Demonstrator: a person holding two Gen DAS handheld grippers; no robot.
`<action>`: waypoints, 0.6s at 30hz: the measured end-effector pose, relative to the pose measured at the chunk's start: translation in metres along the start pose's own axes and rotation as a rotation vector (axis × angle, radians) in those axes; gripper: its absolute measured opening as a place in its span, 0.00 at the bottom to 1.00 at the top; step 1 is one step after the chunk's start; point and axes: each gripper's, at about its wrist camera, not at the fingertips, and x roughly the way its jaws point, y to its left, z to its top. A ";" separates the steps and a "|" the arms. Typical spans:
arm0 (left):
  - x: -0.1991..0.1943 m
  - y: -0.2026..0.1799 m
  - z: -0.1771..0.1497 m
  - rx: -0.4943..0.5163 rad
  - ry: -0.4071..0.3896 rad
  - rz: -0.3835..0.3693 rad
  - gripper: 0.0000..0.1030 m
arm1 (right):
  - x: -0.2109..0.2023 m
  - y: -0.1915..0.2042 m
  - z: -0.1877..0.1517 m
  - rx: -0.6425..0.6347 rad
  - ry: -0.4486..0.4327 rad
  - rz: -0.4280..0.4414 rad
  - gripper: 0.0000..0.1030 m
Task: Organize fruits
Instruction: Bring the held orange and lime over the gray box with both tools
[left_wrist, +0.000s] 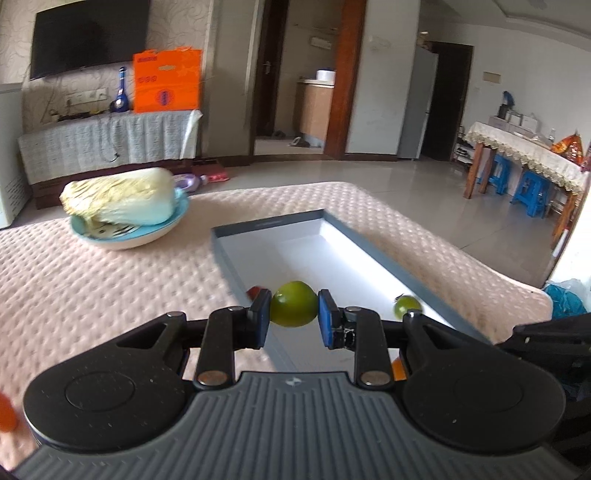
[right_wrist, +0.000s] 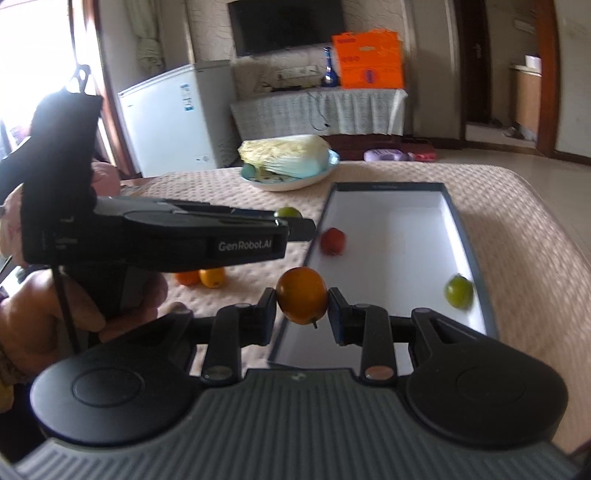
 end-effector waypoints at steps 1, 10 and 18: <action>0.003 -0.003 0.002 0.005 -0.003 -0.010 0.31 | 0.000 -0.002 -0.001 0.006 0.008 -0.007 0.32; 0.045 -0.024 0.008 0.019 0.020 -0.068 0.31 | 0.001 -0.014 -0.004 0.027 0.040 -0.047 0.32; 0.076 -0.034 0.001 0.054 0.070 -0.054 0.32 | 0.002 -0.022 -0.007 0.038 0.060 -0.049 0.32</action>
